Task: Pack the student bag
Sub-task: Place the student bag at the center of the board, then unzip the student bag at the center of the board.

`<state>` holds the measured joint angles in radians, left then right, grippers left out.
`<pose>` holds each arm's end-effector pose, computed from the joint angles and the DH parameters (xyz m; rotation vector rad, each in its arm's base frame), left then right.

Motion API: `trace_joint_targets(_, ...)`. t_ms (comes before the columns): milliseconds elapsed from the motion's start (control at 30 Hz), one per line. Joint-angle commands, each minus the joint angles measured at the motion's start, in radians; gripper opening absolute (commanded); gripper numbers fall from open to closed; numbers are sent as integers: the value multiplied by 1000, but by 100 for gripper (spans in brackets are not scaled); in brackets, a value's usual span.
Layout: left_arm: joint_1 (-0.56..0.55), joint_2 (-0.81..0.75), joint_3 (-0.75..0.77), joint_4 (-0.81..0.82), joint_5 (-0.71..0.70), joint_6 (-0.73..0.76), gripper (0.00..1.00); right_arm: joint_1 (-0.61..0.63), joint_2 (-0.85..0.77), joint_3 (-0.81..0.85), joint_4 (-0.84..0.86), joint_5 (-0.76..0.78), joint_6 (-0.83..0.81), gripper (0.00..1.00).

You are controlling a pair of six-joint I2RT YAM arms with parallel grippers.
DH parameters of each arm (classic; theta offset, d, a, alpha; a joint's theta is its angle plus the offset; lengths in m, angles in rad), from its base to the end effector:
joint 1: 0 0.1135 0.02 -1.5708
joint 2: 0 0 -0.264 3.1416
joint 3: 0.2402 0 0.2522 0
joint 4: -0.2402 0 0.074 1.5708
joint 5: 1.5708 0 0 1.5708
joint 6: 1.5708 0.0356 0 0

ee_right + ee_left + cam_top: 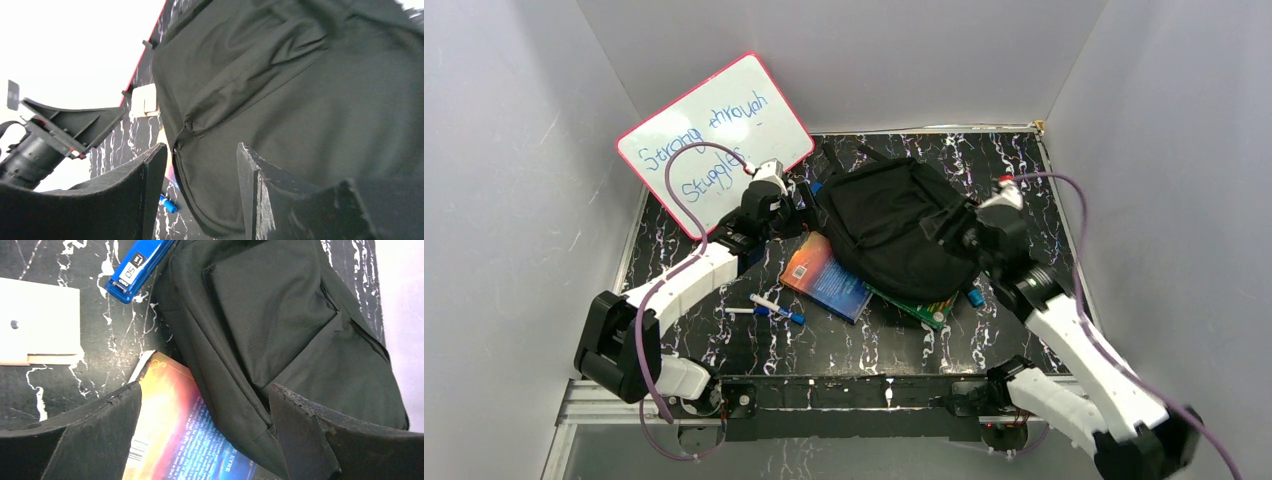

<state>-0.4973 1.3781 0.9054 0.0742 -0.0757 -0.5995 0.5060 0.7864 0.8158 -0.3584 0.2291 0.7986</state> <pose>0.2788 -0.1483 0.2720 -0.1542 2.0185 -0.6351 0.1609 0.0799 0.3324 0.4410 1.8968 0.6652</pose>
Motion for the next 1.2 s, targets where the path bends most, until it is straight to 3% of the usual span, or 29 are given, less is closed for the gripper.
trace_joint_targets(0,-3,-31,11,11,43,-54,95,6,228,42,256,-186,118,61)
trace_joint_targets(167,-3,-44,-26,14,32,-97,93,12,406,51,384,-238,210,60)
trace_joint_targets(400,-3,-33,-58,46,52,-125,93,32,474,-10,511,-281,381,58)
trace_joint_targets(633,-3,-15,-57,49,75,-126,92,76,520,-35,515,-244,480,55)
trace_joint_targets(1167,-3,1,-70,48,124,-133,91,147,612,-41,525,-131,539,53)
